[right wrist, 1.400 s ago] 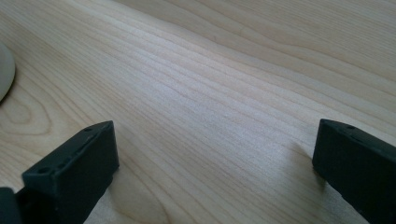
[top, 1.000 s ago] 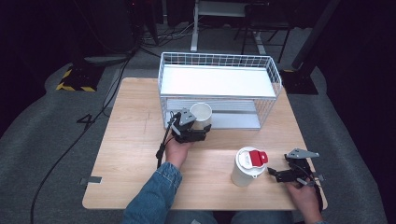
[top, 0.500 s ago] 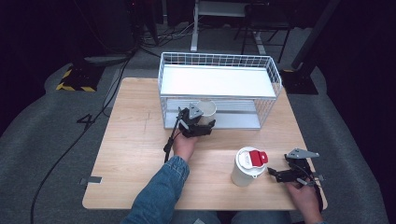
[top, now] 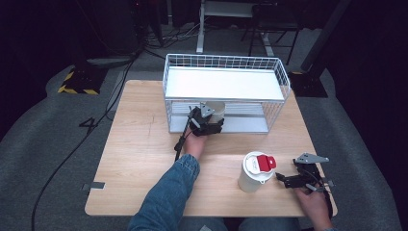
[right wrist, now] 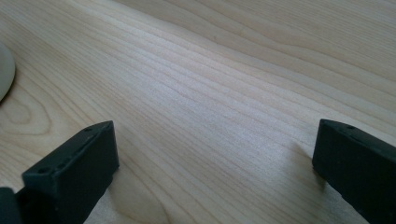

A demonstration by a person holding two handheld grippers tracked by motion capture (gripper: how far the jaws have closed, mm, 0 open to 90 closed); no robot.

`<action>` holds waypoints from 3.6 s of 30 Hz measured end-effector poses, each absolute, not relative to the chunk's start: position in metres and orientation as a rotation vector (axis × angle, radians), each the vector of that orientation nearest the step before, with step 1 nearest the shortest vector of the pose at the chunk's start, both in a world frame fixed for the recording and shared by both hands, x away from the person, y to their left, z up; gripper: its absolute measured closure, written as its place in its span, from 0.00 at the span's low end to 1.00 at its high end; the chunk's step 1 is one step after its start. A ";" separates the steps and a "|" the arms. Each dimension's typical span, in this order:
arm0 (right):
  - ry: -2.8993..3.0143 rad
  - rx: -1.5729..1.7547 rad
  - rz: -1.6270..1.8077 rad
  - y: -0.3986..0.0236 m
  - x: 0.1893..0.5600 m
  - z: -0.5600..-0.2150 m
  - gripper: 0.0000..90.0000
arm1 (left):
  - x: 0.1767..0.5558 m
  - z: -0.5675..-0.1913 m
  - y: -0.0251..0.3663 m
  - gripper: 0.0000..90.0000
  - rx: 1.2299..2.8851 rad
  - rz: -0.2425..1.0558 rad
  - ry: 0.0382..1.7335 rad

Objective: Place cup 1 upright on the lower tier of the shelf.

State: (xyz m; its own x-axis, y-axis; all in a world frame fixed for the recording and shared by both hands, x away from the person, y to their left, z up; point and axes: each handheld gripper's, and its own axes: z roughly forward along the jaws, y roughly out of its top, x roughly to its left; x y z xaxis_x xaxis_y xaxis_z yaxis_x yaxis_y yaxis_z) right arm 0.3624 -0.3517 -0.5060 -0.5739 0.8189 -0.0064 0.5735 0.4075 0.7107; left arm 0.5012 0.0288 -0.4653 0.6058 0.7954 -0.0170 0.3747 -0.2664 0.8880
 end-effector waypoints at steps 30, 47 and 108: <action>2.315 1.200 0.961 -0.352 0.362 -0.506 0.00 | 0.531 -0.479 0.016 0.25 1.876 0.543 1.016; 2.315 1.200 0.961 -0.352 0.362 -0.506 0.00 | 0.535 -0.484 0.014 0.25 1.908 0.538 0.997; 2.314 1.199 0.960 -0.351 0.364 -0.506 0.00 | 0.416 -0.419 0.074 0.00 1.893 0.562 0.829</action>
